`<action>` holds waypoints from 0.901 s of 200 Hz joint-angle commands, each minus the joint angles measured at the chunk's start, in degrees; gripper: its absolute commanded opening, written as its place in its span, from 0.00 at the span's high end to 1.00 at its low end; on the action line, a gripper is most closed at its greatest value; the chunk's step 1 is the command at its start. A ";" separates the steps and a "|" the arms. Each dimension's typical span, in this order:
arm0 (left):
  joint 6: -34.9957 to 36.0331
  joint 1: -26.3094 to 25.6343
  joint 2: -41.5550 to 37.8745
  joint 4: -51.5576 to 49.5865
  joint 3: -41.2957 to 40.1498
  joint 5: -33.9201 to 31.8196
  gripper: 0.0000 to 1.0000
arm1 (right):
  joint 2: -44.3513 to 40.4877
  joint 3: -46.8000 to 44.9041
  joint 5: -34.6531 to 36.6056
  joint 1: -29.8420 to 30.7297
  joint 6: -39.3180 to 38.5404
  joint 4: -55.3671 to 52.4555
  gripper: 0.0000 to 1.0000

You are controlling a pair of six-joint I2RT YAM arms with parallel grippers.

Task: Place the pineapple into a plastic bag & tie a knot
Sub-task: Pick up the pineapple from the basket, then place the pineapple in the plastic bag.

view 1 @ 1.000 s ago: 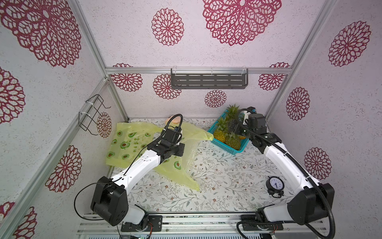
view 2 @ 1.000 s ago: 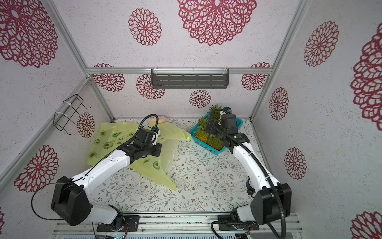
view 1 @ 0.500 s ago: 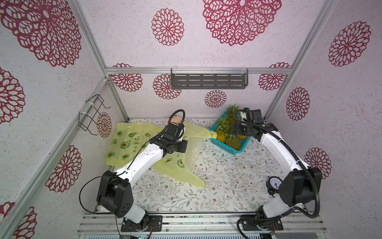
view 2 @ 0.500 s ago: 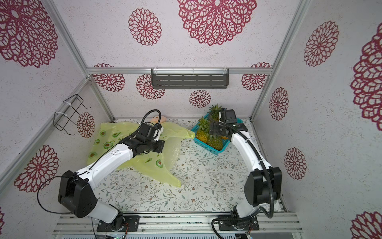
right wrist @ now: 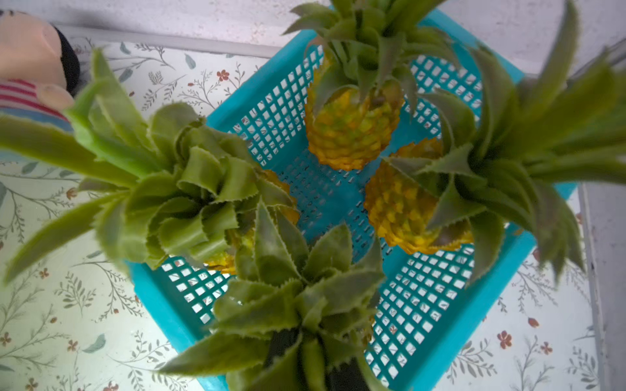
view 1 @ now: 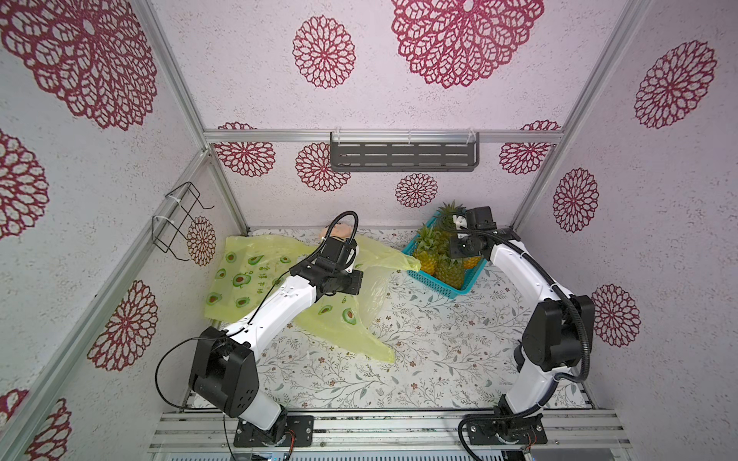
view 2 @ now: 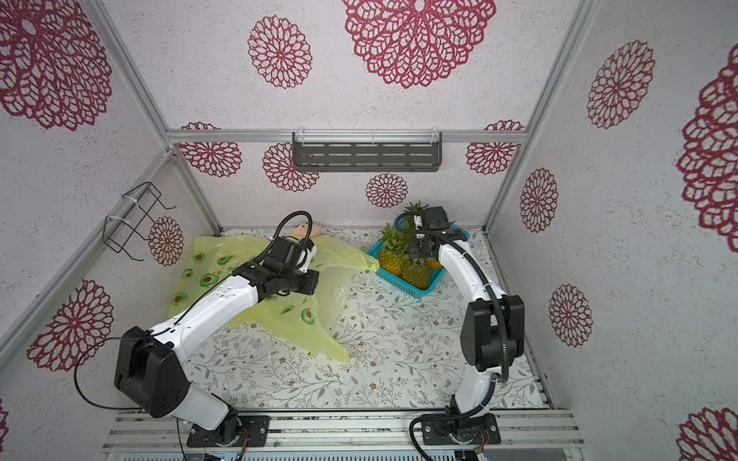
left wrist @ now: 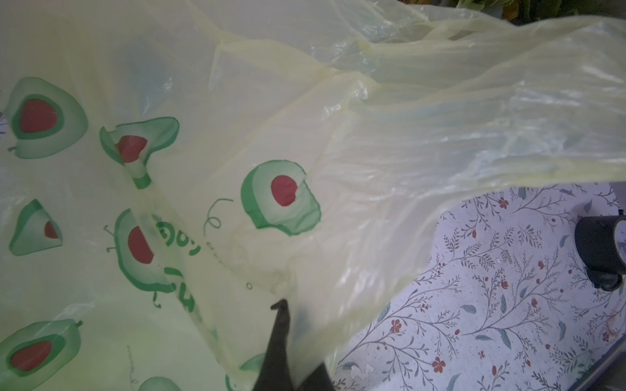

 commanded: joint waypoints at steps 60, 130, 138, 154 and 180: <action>-3.25 0.80 2.24 -2.16 5.48 2.28 1.00 | -33.72 -20.57 -3.29 -0.30 6.61 23.43 1.00; -4.75 1.60 6.16 -4.82 12.40 5.98 1.00 | -49.79 -38.48 -24.71 1.50 18.98 39.33 1.00; -4.83 1.60 6.70 -5.57 13.37 6.07 1.00 | -49.88 -40.09 -25.36 2.74 20.37 42.73 1.00; -4.79 1.64 7.44 -6.68 14.95 6.25 1.00 | -48.88 -42.07 -26.28 6.42 21.81 49.82 1.00; -5.02 1.60 7.31 -7.13 15.66 7.20 1.00 | -45.78 -42.63 -23.09 13.06 21.02 59.05 1.00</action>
